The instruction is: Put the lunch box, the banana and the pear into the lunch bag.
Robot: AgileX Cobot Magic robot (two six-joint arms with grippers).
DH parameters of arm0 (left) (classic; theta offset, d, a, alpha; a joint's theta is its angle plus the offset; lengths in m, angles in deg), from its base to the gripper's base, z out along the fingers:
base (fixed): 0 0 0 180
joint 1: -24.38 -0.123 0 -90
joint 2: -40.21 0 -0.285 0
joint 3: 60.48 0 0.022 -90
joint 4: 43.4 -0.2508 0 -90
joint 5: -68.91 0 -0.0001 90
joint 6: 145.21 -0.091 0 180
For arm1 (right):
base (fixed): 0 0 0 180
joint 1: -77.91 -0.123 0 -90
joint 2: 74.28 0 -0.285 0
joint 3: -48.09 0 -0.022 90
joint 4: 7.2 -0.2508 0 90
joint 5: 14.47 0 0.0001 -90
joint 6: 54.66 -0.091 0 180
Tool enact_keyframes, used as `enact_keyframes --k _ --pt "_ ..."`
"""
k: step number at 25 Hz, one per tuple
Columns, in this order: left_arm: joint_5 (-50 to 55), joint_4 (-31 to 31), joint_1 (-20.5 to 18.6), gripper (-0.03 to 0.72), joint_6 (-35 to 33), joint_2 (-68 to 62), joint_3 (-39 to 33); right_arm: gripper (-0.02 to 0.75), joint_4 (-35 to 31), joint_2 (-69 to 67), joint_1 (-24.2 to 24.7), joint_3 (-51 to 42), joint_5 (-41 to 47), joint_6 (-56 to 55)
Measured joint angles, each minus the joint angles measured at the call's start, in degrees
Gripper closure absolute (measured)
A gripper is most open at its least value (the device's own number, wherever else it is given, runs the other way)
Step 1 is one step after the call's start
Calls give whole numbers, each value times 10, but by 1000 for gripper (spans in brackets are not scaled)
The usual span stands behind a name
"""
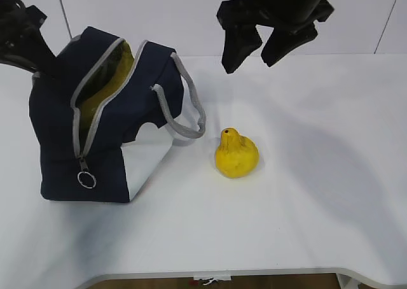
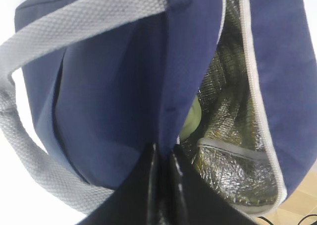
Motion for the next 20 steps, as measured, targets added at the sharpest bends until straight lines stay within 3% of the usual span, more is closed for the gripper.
enact_keyframes --k 20 --pt "7 0 0 687 0 0 0 164 -5 -147 -3 0 -17 -7"
